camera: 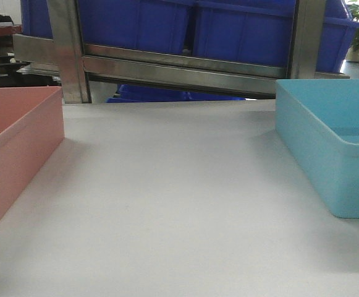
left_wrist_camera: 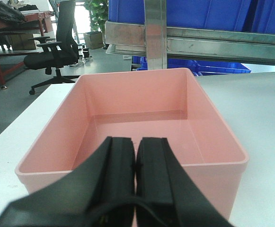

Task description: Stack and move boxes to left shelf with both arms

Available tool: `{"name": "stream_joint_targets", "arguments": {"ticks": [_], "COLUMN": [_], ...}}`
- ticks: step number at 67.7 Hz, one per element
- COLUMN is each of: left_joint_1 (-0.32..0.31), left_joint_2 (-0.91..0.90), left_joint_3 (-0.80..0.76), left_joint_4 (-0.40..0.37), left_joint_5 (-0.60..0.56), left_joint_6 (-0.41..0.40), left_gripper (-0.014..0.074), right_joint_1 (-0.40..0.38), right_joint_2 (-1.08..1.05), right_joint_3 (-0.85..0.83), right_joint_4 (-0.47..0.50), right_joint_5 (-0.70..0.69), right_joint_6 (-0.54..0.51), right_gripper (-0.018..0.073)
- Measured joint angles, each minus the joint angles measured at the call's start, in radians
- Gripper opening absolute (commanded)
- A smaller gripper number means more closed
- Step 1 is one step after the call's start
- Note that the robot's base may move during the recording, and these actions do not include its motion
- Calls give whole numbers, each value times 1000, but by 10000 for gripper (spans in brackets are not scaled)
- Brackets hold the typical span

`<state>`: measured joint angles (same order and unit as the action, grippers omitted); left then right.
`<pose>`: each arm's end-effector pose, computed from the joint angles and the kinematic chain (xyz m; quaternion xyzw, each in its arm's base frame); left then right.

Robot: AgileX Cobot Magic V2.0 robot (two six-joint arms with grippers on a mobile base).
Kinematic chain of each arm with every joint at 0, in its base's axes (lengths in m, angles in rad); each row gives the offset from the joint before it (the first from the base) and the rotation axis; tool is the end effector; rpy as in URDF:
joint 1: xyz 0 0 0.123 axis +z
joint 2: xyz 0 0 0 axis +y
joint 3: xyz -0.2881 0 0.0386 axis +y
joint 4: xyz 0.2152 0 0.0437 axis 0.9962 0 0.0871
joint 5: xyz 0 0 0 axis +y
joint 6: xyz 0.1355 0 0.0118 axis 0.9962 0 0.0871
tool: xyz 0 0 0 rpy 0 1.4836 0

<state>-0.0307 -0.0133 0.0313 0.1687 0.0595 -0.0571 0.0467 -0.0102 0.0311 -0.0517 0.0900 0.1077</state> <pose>0.0634 -0.0006 0.1990 0.0464 0.7018 0.0321 0.7101 0.0635 0.0023 0.1946 0.0050 0.7154 0.0343 0.6979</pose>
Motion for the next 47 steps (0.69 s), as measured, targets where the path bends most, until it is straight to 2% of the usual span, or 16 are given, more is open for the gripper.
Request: {"name": "stream_joint_targets", "arguments": {"ticks": [33,41,47], "left_joint_1": [0,0,0], "left_joint_2": [0,0,0], "left_joint_3": [0,0,0], "left_joint_4": [3,3,-31], "left_joint_5": [-60,-146,-230], "left_joint_6": [0,0,0], "left_gripper": [-3,-3,-2], "right_joint_1": [0,0,0], "right_joint_2": [0,0,0], "right_joint_3": [0,0,0], "right_joint_4": [0,0,0], "right_joint_5": [0,0,0], "right_joint_6": [0,0,0], "right_gripper": [55,55,55]}}
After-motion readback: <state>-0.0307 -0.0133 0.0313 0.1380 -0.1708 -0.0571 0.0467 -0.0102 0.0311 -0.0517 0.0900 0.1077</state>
